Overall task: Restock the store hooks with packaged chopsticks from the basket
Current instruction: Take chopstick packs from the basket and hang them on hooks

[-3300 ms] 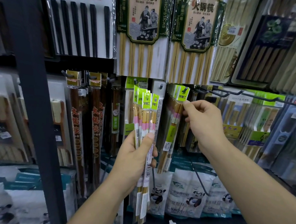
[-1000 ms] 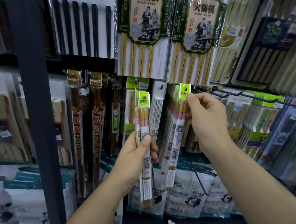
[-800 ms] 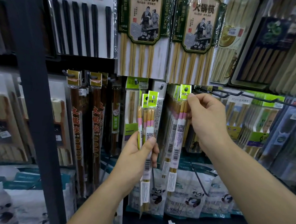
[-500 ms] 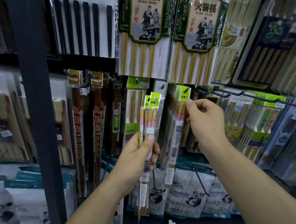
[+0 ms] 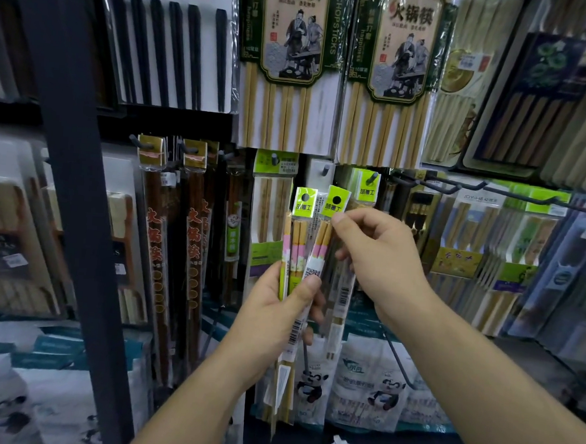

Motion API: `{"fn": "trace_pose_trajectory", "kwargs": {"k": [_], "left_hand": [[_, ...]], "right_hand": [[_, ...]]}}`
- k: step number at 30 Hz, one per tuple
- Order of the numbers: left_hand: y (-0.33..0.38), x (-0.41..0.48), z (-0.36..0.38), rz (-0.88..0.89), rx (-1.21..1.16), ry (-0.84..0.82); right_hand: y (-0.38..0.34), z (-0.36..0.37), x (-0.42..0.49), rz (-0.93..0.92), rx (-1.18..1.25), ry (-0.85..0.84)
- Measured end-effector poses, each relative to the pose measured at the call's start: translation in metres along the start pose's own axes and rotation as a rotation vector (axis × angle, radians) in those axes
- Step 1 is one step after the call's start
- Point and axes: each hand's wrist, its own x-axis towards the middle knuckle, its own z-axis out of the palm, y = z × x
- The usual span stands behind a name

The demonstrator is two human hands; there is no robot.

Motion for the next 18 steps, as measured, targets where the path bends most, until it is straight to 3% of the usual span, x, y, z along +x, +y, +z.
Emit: {"fn": "trace_pose_trajectory", "kwargs": {"k": [8, 18], "left_hand": [[0.001, 0.0, -0.003, -0.106, -0.07, 0.09], [0.004, 0.003, -0.003, -0.043, 0.077, 0.103]], "right_hand": [[-0.008, -0.011, 0.012, -0.001, 0.185, 0.131], [-0.003, -0.019, 0.027, -0.01, 0.084, 0.193]]}}
